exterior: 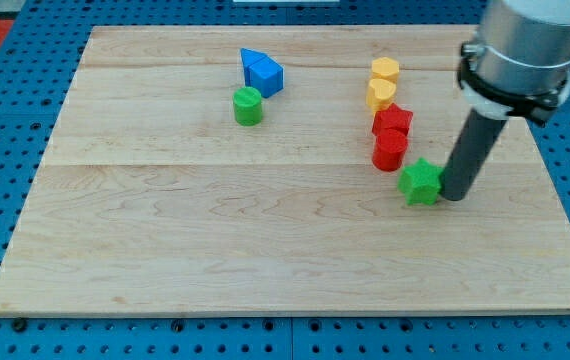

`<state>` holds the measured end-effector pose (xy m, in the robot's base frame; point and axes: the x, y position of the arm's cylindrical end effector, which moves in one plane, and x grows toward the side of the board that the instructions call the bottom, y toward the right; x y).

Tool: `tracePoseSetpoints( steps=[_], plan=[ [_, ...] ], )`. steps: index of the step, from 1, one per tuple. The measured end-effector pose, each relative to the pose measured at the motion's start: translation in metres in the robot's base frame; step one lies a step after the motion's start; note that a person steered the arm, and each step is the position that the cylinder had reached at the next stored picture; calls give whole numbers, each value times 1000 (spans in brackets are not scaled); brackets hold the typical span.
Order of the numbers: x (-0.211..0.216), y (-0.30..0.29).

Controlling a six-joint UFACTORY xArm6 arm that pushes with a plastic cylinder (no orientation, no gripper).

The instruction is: Place the green circle below the green star

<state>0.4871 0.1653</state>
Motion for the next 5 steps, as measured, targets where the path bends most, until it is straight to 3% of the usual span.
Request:
tracePoseSetpoints(
  steps=[1, 2, 3, 4, 5],
  plan=[
    [0, -23],
    [8, -5],
    [64, -28],
    [69, -134],
    [3, -194]
  ],
)
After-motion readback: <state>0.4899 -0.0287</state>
